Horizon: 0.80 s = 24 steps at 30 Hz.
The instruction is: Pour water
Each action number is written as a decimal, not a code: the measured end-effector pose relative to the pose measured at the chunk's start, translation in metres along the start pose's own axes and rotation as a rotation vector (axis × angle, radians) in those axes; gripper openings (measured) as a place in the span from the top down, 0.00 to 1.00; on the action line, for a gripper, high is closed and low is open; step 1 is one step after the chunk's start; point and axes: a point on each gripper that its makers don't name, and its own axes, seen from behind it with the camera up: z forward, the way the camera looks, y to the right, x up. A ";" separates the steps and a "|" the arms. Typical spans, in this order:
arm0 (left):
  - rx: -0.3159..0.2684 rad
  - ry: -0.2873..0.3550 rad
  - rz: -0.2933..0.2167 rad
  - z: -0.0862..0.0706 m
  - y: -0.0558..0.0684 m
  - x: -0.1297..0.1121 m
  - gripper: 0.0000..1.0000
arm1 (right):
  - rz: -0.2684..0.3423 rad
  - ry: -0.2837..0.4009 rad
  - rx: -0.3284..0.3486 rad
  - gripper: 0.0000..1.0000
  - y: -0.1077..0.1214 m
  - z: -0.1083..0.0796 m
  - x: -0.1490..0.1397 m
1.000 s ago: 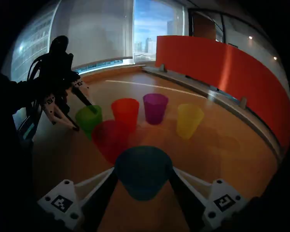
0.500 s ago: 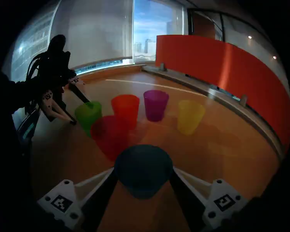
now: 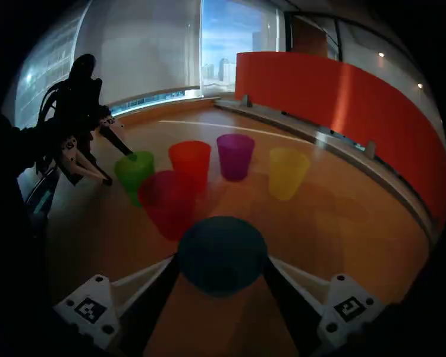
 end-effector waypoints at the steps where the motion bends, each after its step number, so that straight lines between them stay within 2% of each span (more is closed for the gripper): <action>1: 0.006 0.002 -0.001 -0.002 -0.001 0.000 0.03 | 0.000 0.000 -0.002 0.00 0.000 -0.001 -0.001; 6: 0.034 0.008 -0.006 -0.009 -0.005 -0.002 0.03 | 0.005 0.003 -0.013 0.00 -0.001 -0.010 -0.005; 12: 0.080 0.022 -0.029 -0.023 -0.016 -0.002 0.03 | 0.019 0.005 -0.031 0.00 -0.003 -0.026 -0.012; 18: 0.131 0.056 -0.062 -0.039 -0.026 -0.004 0.03 | 0.036 0.016 -0.075 0.00 -0.002 -0.047 -0.020; 24: 0.194 0.084 -0.090 -0.052 -0.037 -0.007 0.03 | 0.066 0.056 -0.131 0.00 0.001 -0.067 -0.022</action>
